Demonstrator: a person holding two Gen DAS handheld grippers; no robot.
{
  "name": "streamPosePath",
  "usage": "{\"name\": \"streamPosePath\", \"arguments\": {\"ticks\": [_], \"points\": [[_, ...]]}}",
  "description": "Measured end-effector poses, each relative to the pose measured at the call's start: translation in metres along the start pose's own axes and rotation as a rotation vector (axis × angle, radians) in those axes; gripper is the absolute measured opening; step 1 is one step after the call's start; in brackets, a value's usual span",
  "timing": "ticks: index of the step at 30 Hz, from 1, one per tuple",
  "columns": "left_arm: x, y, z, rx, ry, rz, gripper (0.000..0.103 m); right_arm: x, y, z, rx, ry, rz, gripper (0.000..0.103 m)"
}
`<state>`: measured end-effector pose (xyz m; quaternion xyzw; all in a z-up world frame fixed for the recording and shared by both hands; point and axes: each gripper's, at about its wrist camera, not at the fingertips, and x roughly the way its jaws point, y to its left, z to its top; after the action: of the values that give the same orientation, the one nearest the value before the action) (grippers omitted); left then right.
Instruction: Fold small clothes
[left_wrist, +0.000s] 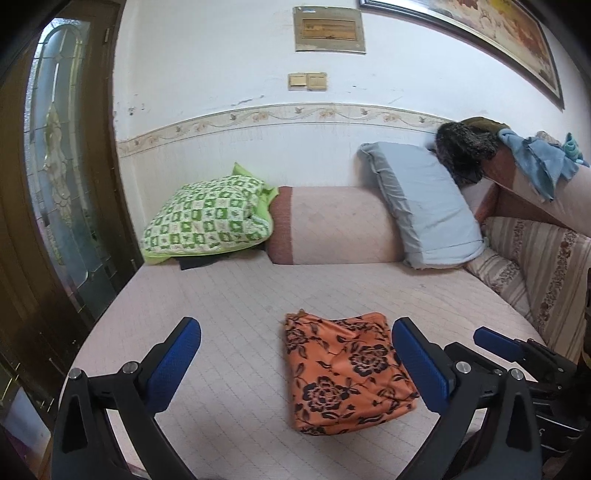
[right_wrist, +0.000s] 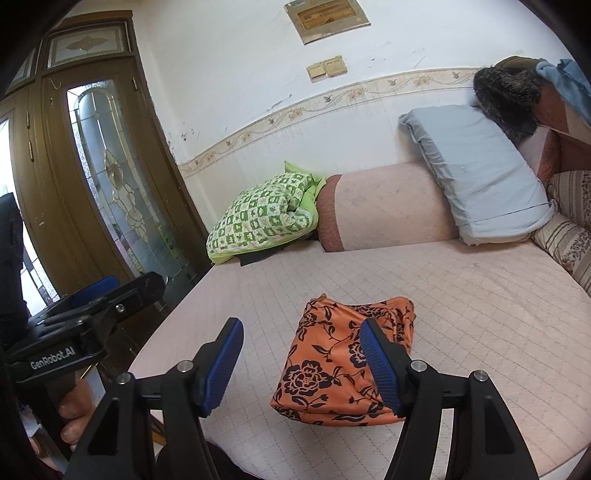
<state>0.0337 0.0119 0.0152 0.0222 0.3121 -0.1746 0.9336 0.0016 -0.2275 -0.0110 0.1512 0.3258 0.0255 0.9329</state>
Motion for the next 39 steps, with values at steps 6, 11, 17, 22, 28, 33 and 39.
{"name": "streamPosePath", "arguments": {"ticks": [6,11,17,22,28,33,39], "points": [[0.005,0.021,0.0,-0.038,0.002,0.023,0.103,0.019,0.011,0.004,-0.014,0.018,0.007,0.069],[0.009,0.029,0.001,-0.044,0.013,0.083,0.103,0.03,0.017,0.008,-0.016,0.023,0.014,0.069],[0.013,0.039,0.004,-0.05,0.034,0.132,0.103,0.038,0.023,0.014,-0.055,0.015,0.0,0.069],[0.012,0.041,0.006,-0.048,0.018,0.199,0.103,0.039,0.022,0.019,-0.064,-0.004,-0.006,0.069],[0.013,0.033,0.01,-0.058,0.017,0.196,0.103,0.037,0.011,0.015,-0.059,0.014,-0.006,0.069],[0.007,0.016,0.012,-0.051,-0.005,0.189,0.103,0.023,-0.006,0.008,-0.058,0.016,-0.026,0.069],[-0.005,-0.01,0.015,-0.001,-0.016,0.174,0.103,-0.001,-0.029,0.001,-0.02,-0.003,-0.045,0.069]]}}
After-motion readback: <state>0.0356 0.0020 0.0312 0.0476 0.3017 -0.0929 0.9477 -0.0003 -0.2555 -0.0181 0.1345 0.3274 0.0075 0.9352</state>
